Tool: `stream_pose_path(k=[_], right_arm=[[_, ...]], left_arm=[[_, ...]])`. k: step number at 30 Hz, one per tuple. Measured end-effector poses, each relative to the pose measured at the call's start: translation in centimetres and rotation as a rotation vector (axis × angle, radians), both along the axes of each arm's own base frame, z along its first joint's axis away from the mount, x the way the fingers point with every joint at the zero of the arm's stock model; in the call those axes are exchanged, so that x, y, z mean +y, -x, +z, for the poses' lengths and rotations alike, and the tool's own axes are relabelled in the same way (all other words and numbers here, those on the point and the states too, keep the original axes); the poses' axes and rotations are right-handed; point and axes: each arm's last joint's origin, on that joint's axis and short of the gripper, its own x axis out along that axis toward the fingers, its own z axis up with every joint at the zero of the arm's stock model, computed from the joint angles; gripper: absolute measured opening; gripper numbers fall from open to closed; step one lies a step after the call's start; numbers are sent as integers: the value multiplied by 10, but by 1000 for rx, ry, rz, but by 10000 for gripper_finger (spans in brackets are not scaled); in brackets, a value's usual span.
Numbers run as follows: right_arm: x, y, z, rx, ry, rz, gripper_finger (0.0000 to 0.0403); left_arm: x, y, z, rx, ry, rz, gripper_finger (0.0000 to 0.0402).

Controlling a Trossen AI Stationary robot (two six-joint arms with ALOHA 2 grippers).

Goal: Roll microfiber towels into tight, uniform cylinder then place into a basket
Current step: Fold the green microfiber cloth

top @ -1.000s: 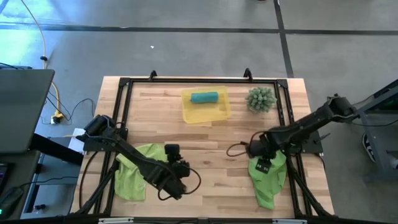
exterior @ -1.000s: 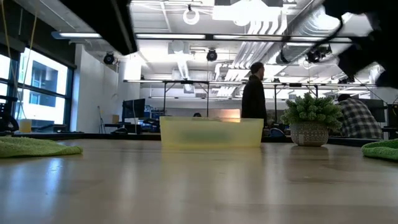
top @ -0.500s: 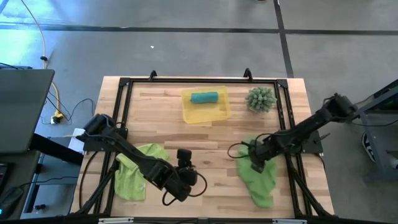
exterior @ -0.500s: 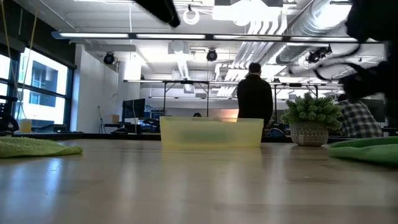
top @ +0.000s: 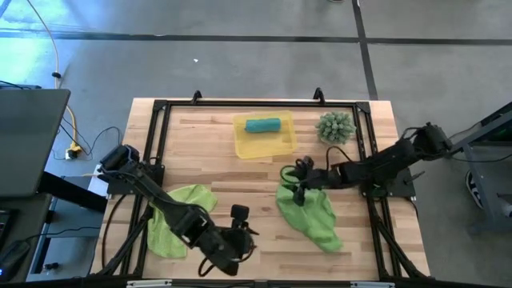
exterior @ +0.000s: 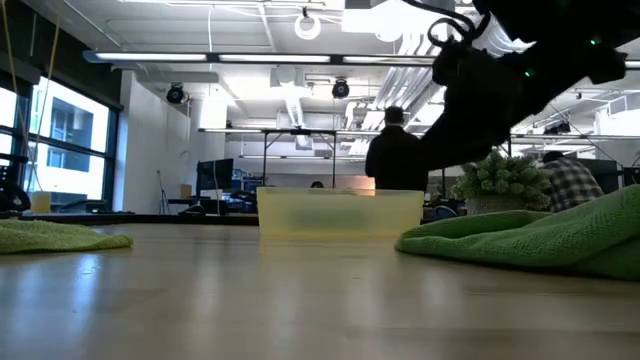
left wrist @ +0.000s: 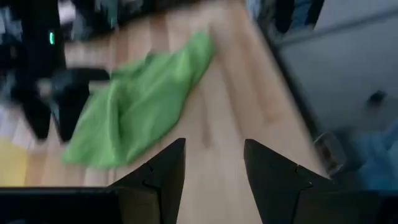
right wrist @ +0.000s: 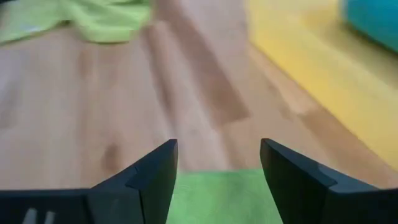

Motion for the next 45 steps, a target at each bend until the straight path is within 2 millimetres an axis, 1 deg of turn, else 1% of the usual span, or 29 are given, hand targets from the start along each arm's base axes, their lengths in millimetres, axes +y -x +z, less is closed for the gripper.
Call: stream_pose_path(k=[1, 4, 6, 8, 10, 13, 15, 19, 21, 23, 28, 31, 36, 42, 43, 45], right_arm=[[-1, -1, 1, 0, -20, 54, 220], [0, 5, 3, 60, -102, 215, 220], [4, 13, 2, 145, -170, 320, 220], [9, 23, -2, 249, -221, 424, 220], [18, 32, -8, 350, -225, 517, 220], [31, 44, -17, 454, -141, 623, 220], [39, 48, -19, 457, -25, 684, 220], [52, 45, -23, 394, 207, 751, 220], [57, 41, -28, 372, 253, 766, 220], [59, 38, -35, 376, 259, 768, 220], [65, 23, -51, 331, 225, 730, 220], [65, 15, -57, 285, 194, 656, 220], [53, 0, -62, 203, 81, 355, 220], [31, -12, -72, 90, -70, -108, 220], [29, -14, -73, 64, -108, -149, 220], [26, -17, -71, 31, -149, -162, 220]], left_arm=[[-1, 0, 3, -21, 11, 10, 154], [-4, 0, 6, -91, 41, 83, 154], [-3, -2, 8, -129, 81, 144, 154], [-2, -5, 4, -131, 128, 189, 154], [-1, -5, 1, -118, 153, 217, 154], [1, -7, -1, -142, 188, 232, 154], [2, -7, -4, -138, 186, 232, 154], [1, -8, -2, -155, 202, 229, 154], [0, -8, -2, -157, 205, 228, 154], [-1, -8, -1, -169, 219, 229, 154], [-4, -8, 1, -194, 278, 253, 154], [-5, -8, 2, -201, 301, 264, 154], [-8, -7, 2, -210, 328, 282, 154], [-9, -6, 2, -214, 342, 283, 154], [-9, -6, 2, -213, 344, 281, 154], [-9, -6, 2, -211, 347, 277, 154]])
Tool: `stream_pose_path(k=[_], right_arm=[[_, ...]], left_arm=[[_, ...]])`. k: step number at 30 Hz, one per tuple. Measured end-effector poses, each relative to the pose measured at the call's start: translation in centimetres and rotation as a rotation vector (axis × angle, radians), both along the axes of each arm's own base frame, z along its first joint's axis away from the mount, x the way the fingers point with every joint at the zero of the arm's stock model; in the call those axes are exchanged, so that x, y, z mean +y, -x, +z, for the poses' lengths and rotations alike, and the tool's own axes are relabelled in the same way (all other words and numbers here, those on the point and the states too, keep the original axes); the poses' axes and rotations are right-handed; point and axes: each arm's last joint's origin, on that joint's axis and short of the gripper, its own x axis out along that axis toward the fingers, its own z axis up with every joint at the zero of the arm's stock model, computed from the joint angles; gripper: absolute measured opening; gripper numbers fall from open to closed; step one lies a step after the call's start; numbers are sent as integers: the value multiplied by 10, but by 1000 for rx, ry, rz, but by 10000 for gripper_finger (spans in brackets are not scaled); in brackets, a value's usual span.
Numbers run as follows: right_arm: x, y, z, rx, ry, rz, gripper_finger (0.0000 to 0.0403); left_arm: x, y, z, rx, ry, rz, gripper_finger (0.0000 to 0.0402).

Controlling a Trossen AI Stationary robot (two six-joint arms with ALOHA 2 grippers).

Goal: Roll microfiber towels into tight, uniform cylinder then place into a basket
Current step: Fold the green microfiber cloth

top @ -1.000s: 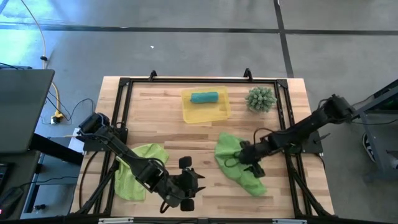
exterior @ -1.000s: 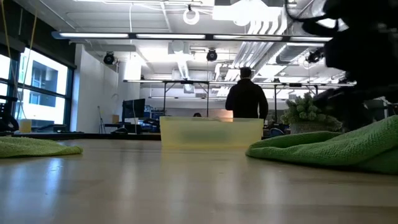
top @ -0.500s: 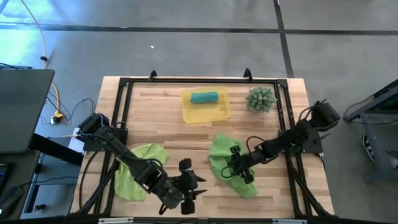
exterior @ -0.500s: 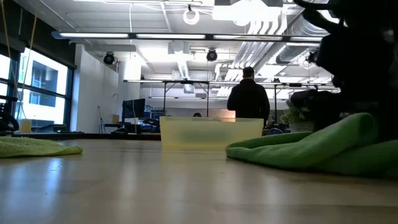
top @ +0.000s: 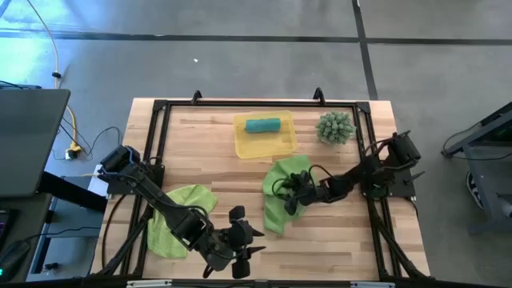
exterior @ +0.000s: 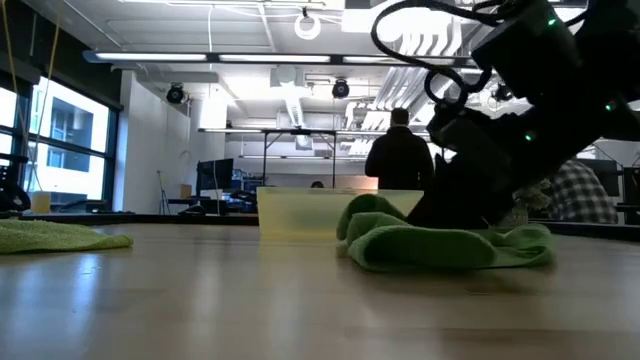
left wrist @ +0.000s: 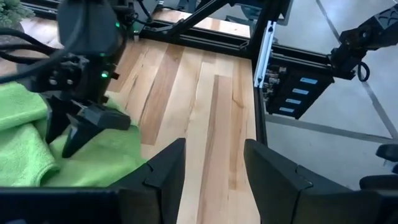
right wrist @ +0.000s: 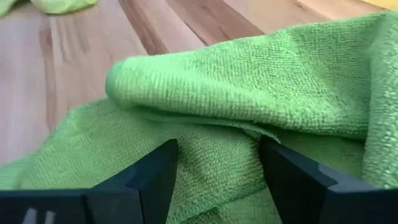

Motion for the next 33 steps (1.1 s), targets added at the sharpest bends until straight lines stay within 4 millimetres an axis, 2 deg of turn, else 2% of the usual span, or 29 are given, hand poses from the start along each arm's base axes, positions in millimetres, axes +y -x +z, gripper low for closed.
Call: stream_pose_path(k=[5, 8, 14, 17, 21, 28, 33], right_arm=[[2, -2, 21, -71, -4, 98, 220], [3, 3, 34, -50, 11, 214, 220], [3, 29, 52, 136, 162, 647, 220], [-1, 41, 54, 241, 253, 749, 220], [-9, 47, 53, 324, 316, 708, 220], [-18, 51, 39, 452, 181, 610, 220], [-17, 50, 36, 466, 143, 570, 220]], left_arm=[[0, 0, 0, 6, 2, -6, 154], [0, 1, -1, 13, -3, -7, 154], [0, 1, -1, 19, -17, -14, 154], [0, 1, -1, 19, -19, -15, 154], [0, 1, -1, 18, -19, -14, 154], [1, 1, -1, 12, -32, 1, 154], [2, 1, -1, 15, -34, 3, 154]])
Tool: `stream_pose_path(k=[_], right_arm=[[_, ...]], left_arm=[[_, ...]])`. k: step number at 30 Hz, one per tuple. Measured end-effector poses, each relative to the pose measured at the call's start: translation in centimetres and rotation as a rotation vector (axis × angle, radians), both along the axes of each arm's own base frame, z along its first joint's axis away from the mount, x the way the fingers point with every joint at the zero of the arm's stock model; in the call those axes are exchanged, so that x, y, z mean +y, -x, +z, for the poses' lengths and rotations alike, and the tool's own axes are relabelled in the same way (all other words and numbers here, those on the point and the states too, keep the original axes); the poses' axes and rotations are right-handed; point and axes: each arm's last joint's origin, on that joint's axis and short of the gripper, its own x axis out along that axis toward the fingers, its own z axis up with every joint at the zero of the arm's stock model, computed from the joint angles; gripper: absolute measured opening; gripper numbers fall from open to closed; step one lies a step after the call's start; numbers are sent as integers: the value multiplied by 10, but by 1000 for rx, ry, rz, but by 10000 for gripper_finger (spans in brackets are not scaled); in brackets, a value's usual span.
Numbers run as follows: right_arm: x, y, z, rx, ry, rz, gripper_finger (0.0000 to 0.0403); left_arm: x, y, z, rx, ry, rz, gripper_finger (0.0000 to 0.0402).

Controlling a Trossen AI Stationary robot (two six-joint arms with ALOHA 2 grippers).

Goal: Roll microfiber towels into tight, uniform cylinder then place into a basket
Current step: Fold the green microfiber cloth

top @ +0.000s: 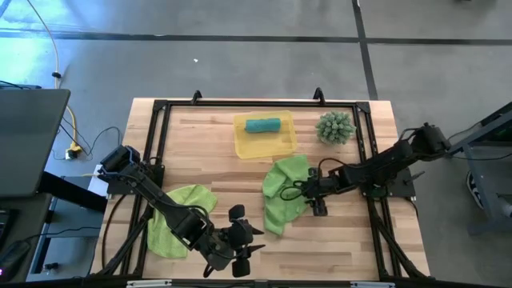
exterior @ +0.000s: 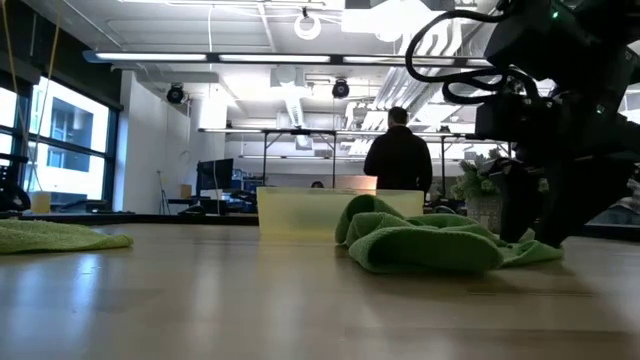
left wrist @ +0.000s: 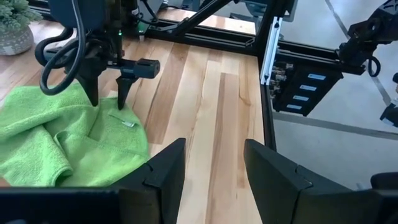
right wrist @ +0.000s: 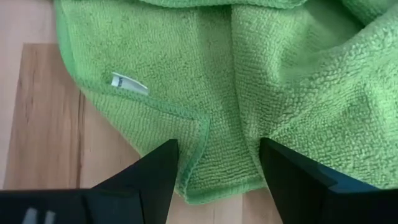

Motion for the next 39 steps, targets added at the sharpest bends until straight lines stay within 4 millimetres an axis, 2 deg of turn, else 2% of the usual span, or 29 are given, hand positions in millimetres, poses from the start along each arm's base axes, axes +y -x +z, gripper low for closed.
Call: stream_pose_path(k=[8, 17, 26, 39], right_arm=[[5, 2, 2, 0, -45, -37, 220], [19, 9, 15, -44, -123, -66, 220], [23, 11, 11, -43, -82, -136, 220], [26, 9, 2, 17, -159, -197, 218]], left_arm=[[2, -1, 0, 3, -1, 5, 154], [4, -2, 0, 3, -1, 12, 154], [3, -2, 0, 5, 2, 4, 154], [1, 0, 0, 6, 2, -4, 154]])
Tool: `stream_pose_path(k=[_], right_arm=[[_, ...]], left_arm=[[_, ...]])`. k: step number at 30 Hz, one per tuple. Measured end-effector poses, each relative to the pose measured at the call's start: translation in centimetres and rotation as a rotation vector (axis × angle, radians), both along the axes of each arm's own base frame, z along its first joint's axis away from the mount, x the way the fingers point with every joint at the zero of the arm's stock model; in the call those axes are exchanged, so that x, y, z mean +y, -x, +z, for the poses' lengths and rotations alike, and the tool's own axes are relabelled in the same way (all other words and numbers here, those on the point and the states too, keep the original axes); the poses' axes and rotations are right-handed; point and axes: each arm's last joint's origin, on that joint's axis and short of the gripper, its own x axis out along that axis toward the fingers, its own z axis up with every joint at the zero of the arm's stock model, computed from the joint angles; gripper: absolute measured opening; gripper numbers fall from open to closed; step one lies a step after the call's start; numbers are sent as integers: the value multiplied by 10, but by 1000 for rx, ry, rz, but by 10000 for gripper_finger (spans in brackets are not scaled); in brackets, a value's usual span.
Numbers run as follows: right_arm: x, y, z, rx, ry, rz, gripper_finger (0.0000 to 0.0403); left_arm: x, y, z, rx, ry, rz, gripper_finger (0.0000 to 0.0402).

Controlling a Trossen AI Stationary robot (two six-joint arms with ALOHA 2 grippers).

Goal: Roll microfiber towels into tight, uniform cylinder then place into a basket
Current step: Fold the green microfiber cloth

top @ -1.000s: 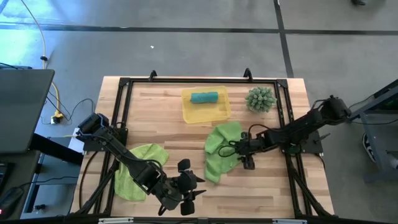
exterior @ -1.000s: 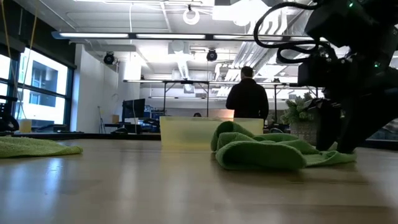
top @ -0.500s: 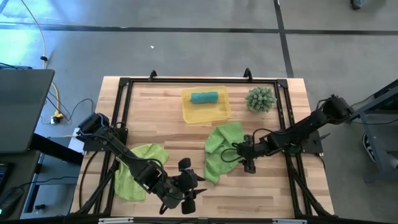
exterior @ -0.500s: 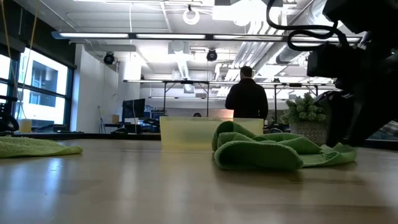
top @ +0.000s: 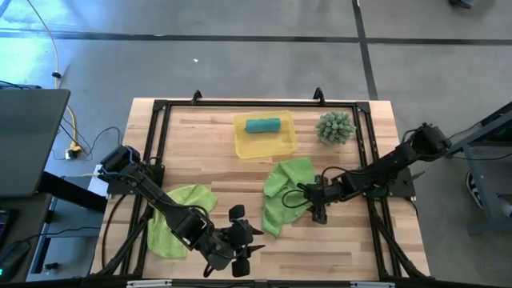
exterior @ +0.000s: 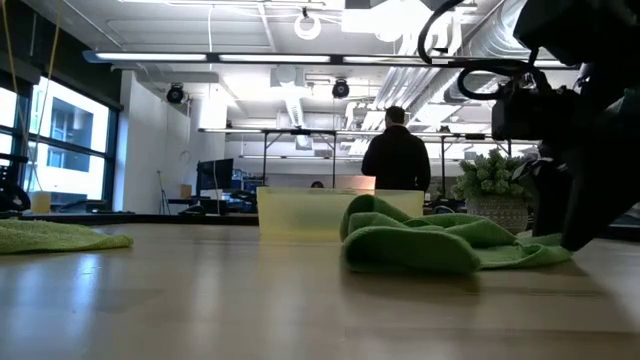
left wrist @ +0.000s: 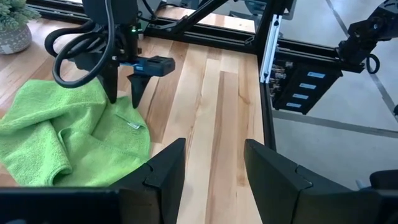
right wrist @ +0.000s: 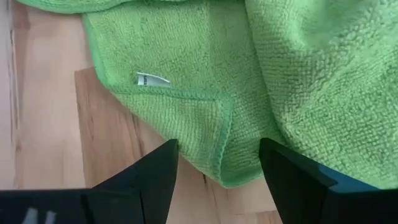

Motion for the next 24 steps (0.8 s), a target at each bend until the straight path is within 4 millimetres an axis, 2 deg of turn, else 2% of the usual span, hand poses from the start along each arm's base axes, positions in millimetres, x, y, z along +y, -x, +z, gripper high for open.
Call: stream_pose_path(k=[4, 13, 21, 24], right_arm=[[2, -3, 2, -30, -30, 25, 198], [4, -7, 5, -86, -46, 39, 119], [6, -7, 5, -72, -92, 68, 107], [8, -6, 5, -46, -160, 115, 108]], left_arm=[[0, 0, 0, 1, -6, -4, 154], [0, 0, 0, 1, -7, -4, 154], [0, 0, 0, 2, -7, -4, 154], [0, 0, 0, 2, -7, -5, 154]])
